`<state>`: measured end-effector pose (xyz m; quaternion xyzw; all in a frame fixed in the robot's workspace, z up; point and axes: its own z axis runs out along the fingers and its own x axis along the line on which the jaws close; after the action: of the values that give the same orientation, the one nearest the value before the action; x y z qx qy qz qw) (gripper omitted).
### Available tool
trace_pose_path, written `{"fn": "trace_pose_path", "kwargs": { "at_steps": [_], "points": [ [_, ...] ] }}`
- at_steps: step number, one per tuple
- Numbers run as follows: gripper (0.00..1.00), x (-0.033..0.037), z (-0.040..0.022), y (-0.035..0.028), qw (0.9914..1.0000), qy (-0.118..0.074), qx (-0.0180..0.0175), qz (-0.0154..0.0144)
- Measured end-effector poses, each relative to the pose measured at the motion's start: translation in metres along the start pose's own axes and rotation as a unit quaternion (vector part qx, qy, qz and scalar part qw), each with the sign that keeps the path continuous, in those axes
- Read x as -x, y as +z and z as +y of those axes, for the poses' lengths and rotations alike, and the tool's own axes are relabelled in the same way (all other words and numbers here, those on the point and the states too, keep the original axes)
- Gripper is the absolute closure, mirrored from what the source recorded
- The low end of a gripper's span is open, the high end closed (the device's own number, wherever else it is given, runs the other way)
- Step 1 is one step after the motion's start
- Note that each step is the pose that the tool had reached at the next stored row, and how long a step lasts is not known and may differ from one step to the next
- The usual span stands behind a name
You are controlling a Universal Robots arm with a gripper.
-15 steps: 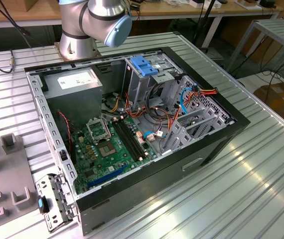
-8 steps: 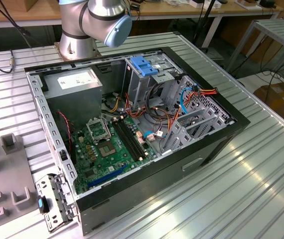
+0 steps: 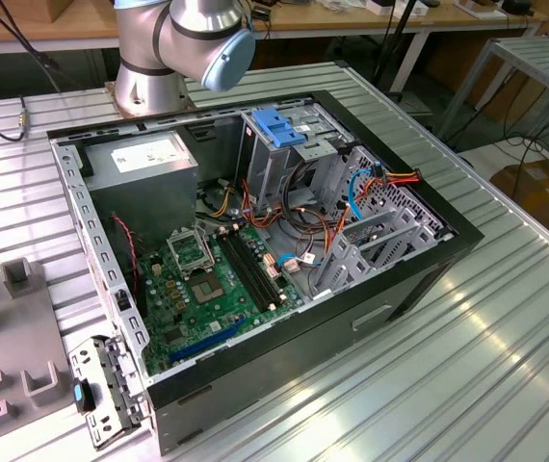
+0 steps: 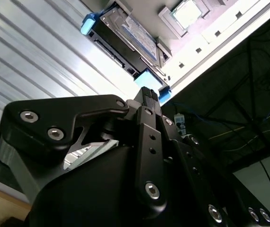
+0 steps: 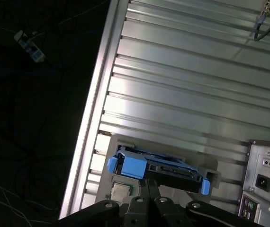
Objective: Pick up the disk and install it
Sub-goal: 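Pick up the disk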
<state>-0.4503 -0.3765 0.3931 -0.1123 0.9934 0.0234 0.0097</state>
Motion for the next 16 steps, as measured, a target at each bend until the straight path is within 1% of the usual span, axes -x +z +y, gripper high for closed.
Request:
{"fn": "trace_pose_path", "kwargs": {
  "at_steps": [7, 9, 11, 13, 15, 16],
  "points": [
    [0.89, 0.0, 0.0, 0.0, 0.99968, -0.025, 0.0006, 0.0011],
    [0.89, 0.0, 0.0, 0.0, 0.99932, -0.037, 0.0009, 0.0016],
    [0.89, 0.0, 0.0, 0.0, 0.99844, -0.056, 0.0014, 0.0025],
    [0.89, 0.0, 0.0, 0.0, 0.99769, -0.068, 0.0017, 0.003],
    [0.89, 0.0, 0.0, 0.0, 0.99721, -0.075, 0.0018, 0.0033],
    [0.89, 0.0, 0.0, 0.0, 0.99518, -0.098, 0.0024, 0.0044]
  ]
}}
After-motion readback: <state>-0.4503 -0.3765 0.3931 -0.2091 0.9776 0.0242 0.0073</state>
